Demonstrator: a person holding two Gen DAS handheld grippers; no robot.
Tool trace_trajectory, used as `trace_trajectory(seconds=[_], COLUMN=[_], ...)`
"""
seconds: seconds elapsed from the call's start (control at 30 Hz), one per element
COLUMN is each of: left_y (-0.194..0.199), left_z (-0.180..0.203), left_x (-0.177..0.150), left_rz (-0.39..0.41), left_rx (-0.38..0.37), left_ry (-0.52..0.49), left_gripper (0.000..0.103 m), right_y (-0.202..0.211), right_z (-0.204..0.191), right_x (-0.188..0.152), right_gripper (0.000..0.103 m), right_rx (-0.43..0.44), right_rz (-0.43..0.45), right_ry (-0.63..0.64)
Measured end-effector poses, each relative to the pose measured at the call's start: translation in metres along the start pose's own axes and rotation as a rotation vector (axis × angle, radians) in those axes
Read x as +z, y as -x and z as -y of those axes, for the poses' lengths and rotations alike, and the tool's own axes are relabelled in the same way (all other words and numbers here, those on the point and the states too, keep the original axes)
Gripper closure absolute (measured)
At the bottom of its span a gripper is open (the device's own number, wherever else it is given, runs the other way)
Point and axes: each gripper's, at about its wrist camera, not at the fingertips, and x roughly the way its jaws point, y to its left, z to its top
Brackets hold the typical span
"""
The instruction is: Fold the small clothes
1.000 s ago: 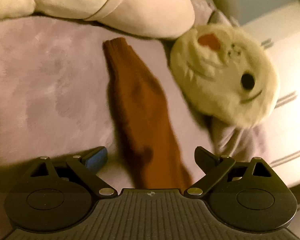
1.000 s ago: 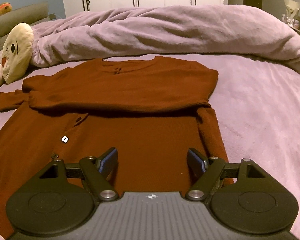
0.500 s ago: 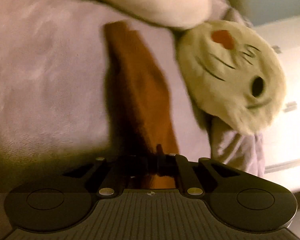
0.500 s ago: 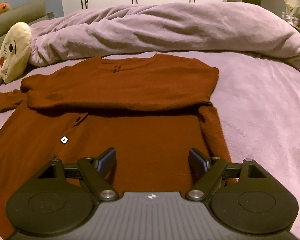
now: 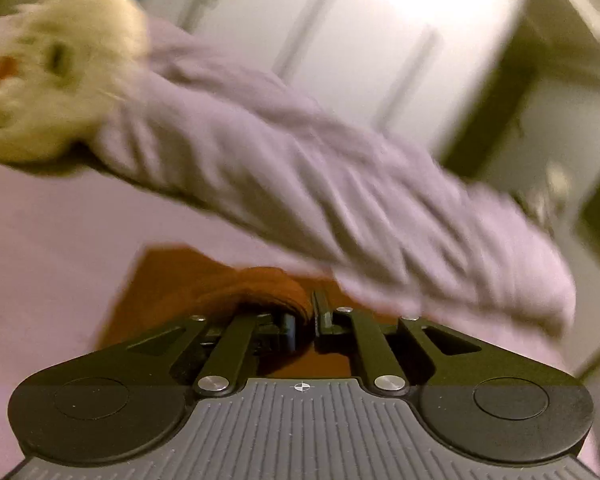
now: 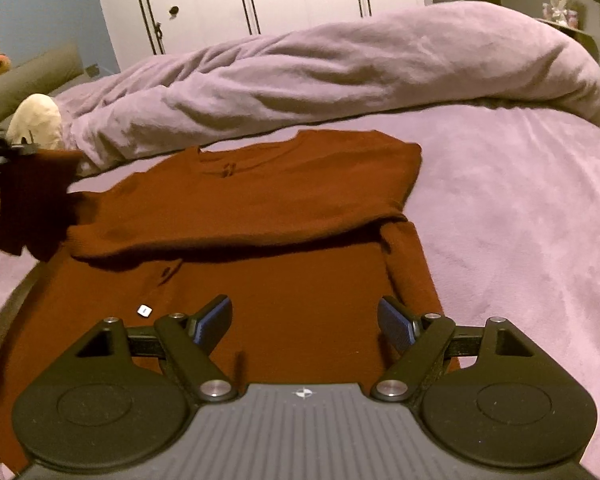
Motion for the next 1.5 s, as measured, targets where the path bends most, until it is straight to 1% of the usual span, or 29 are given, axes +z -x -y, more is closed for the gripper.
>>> trace_trajectory(seconds=[0.03, 0.07, 0.13, 0.17, 0.2, 0.23, 0.3, 0.37, 0.47, 0.57, 0.6, 0.67, 0.77, 0.83, 0.9, 1.0, 1.03, 1.07, 1.1, 1.13, 1.2, 1.23, 1.3, 1.33, 1.37, 1.4, 1.43, 1.47, 1.5], left_y=[-0.013, -0.021, -0.027, -0.024, -0.018, -0.009, 0.012, 0.033, 0.051, 0.069, 0.078, 0.086, 0.097, 0.102, 0.107, 0.108, 0.108, 0.109, 0.110, 0.109, 0.108, 0.108, 0.103, 0.100, 0.094, 0.089, 0.082, 0.075, 0.068], left_z=[0.011, 0.017, 0.019, 0.017, 0.012, 0.006, -0.010, -0.027, -0.050, -0.066, -0.068, -0.079, -0.100, -0.106, -0.107, -0.107, -0.106, -0.105, -0.102, -0.099, -0.091, -0.086, -0.075, -0.069, -0.064, -0.060, -0.056, -0.052, -0.048], left_x=[-0.014, -0.025, -0.045, -0.053, -0.059, -0.065, -0.075, -0.086, -0.098, -0.102, -0.103, -0.103, -0.108, -0.111, -0.114, -0.115, -0.114, -0.114, -0.114, -0.113, -0.111, -0.110, -0.107, -0.106, -0.105, -0.103, -0.102, -0.099, -0.097], left_rz=[-0.057, -0.099, -0.147, -0.159, -0.158, -0.147, -0.123, -0.105, -0.111, -0.101, -0.097, -0.094, -0.098, -0.093, -0.086, -0.087, -0.090, -0.092, -0.092, -0.092, -0.085, -0.077, -0.065, -0.062, -0.066, -0.070, -0.074, -0.083, -0.090], left_rx=[0.004, 0.010, 0.030, 0.042, 0.049, 0.051, 0.067, 0.099, 0.202, 0.300, 0.331, 0.389, 0.389, 0.375, 0.365, 0.351, 0.348, 0.348, 0.349, 0.347, 0.335, 0.324, 0.298, 0.288, 0.273, 0.258, 0.245, 0.232, 0.224], left_ry=[-0.022, -0.026, -0.011, 0.007, 0.028, 0.050, 0.096, 0.134, 0.170, 0.182, 0.176, 0.200, 0.295, 0.312, 0.312, 0.323, 0.322, 0.318, 0.311, 0.301, 0.277, 0.260, 0.214, 0.191, 0.173, 0.161, 0.155, 0.147, 0.137], left_gripper=[0.081, 0.071, 0.067, 0.061, 0.054, 0.051, 0.041, 0.038, 0.038, 0.037, 0.034, 0.032, 0.032, 0.032, 0.032, 0.029, 0.029, 0.029, 0.029, 0.029, 0.029, 0.029, 0.029, 0.029, 0.029, 0.029, 0.029, 0.029, 0.029], right_y=[0.002, 0.004, 0.007, 0.007, 0.006, 0.004, 0.000, -0.007, -0.020, -0.038, -0.043, -0.053, -0.068, -0.081, -0.092, -0.104, -0.108, -0.114, -0.116, -0.118, -0.115, -0.112, -0.102, -0.098, -0.097, -0.097, -0.097, -0.099, -0.101], right_z=[-0.001, -0.003, -0.004, -0.004, -0.004, -0.005, -0.008, -0.017, -0.043, -0.084, -0.099, -0.131, -0.177, -0.206, -0.230, -0.256, -0.262, -0.267, -0.270, -0.270, -0.259, -0.248, -0.206, -0.177, -0.149, -0.125, -0.104, -0.085, -0.074], right_x=[0.001, 0.002, 0.007, 0.011, 0.013, 0.016, 0.019, 0.021, 0.024, 0.028, 0.029, 0.030, 0.023, 0.011, -0.002, -0.013, -0.015, -0.014, -0.012, -0.004, 0.015, 0.029, 0.057, 0.067, 0.072, 0.073, 0.071, 0.068, 0.066], right_gripper=[0.023, 0.023, 0.023, 0.023, 0.023, 0.023, 0.023, 0.023, 0.023, 0.023, 0.023, 0.023, 0.023, 0.025, 0.032, 0.041, 0.056, 0.077, 0.088, 0.093, 0.093, 0.093, 0.093, 0.093, 0.093, 0.092, 0.090, 0.089, 0.089], right_rx=[0.006, 0.013, 0.029, 0.041, 0.053, 0.067, 0.091, 0.115, 0.155, 0.202, 0.211, 0.222, 0.205, 0.175, 0.119, 0.109, 0.103, 0.100, 0.107, 0.126, 0.157, 0.167, 0.193, 0.205, 0.221, 0.227, 0.217, 0.187, 0.149], right_rz=[0.004, 0.009, 0.012, 0.006, 0.002, -0.001, -0.008, -0.011, -0.003, 0.012, 0.019, 0.045, 0.106, 0.158, 0.217, 0.260, 0.268, 0.270, 0.265, 0.251, 0.242, 0.237, 0.209, 0.181, 0.150, 0.124, 0.104, 0.083, 0.066], right_ry=[0.005, 0.010, 0.018, 0.018, 0.013, 0.006, -0.006, 0.000, 0.059, 0.167, 0.214, 0.320, 0.530, 0.704, 0.865, 0.998, 1.030, 1.055, 1.049, 1.005, 0.846, 0.734, 0.410, 0.230, 0.070, -0.053, -0.139, -0.182, -0.185])
